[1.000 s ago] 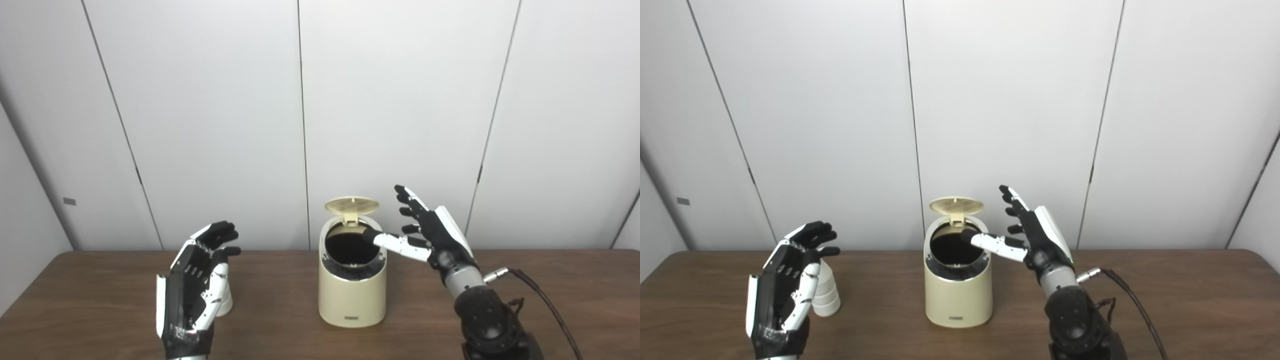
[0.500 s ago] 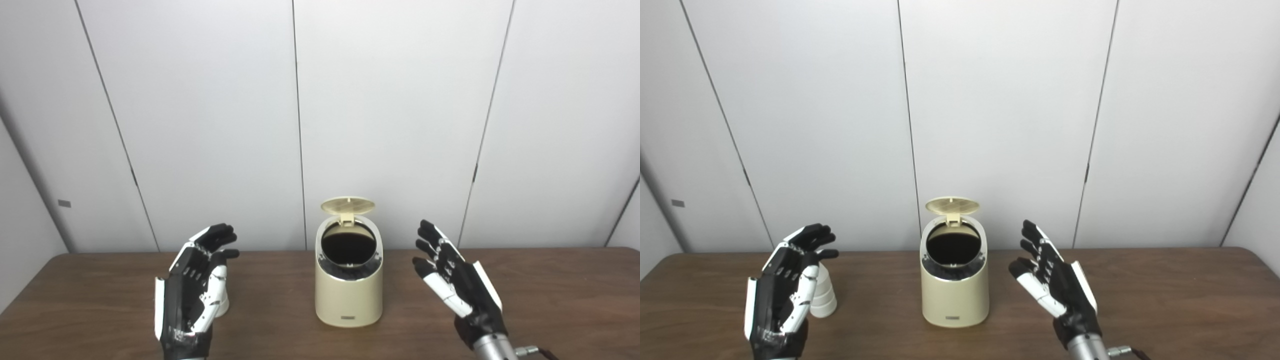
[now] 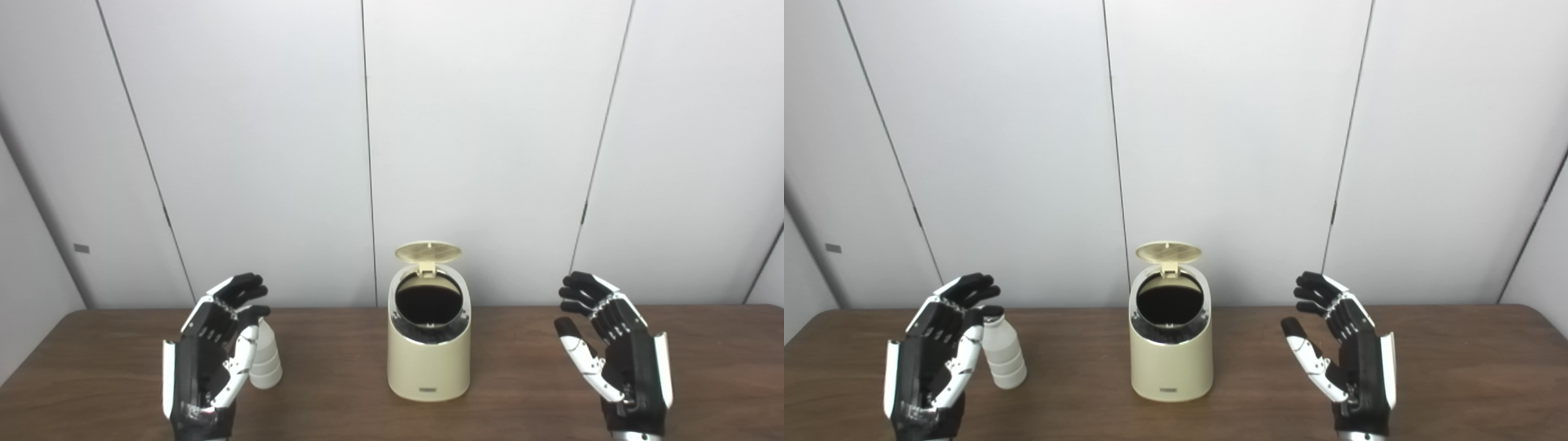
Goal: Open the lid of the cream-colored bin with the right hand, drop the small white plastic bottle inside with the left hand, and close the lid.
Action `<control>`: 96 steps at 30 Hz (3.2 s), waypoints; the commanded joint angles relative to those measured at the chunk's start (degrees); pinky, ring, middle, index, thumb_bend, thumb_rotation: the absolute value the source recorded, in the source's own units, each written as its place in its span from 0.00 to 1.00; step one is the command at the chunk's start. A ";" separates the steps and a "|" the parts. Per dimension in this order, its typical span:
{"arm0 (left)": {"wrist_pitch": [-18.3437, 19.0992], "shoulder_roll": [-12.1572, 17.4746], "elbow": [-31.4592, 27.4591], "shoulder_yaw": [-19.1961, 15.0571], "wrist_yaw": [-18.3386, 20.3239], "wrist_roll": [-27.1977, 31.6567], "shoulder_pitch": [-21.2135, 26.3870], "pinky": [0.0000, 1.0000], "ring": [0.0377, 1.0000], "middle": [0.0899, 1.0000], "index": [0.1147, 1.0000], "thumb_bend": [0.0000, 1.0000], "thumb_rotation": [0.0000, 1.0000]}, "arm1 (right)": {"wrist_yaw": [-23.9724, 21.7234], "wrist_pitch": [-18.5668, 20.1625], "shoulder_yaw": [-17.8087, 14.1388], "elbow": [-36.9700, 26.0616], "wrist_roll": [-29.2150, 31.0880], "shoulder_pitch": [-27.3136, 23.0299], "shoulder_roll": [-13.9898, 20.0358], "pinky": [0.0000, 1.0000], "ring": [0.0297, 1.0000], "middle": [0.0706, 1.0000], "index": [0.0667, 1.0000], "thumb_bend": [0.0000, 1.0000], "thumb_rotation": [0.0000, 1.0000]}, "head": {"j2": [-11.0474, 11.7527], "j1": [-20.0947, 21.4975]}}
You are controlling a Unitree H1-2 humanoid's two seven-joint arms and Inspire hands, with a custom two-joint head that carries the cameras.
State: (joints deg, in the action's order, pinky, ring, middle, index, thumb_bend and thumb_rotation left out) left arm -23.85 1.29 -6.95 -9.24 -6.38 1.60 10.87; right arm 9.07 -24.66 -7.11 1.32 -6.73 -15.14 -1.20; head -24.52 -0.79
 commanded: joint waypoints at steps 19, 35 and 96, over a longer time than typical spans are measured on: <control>5.53 6.04 0.34 -5.61 -4.06 -13.23 -3.98 0.95 1.00 0.99 1.00 1.00 0.45 | 1.83 -2.23 1.35 2.62 5.41 -2.27 3.60 0.64 0.69 0.69 0.68 0.36 0.30 | 0.82 -6.79; 19.87 5.71 3.67 0.50 -4.96 -22.40 -2.78 0.78 0.88 0.90 0.93 1.00 0.38 | 2.00 -2.22 0.49 1.06 4.89 -2.04 4.91 0.63 0.69 0.69 0.67 0.31 0.17 | 0.77 -11.29; 36.52 7.25 18.41 5.35 -10.10 -24.83 11.35 1.00 0.89 0.88 0.93 1.00 0.34 | 0.50 10.60 1.26 -13.53 1.29 -0.50 2.19 0.51 0.62 0.63 0.60 0.16 0.07 | 0.27 -15.20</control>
State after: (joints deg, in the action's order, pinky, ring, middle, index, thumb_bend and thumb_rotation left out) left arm 14.44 7.45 11.99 -4.20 -15.80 -22.78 19.10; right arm 9.53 -13.34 -5.96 -10.22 -4.90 -14.28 1.14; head -24.26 -16.17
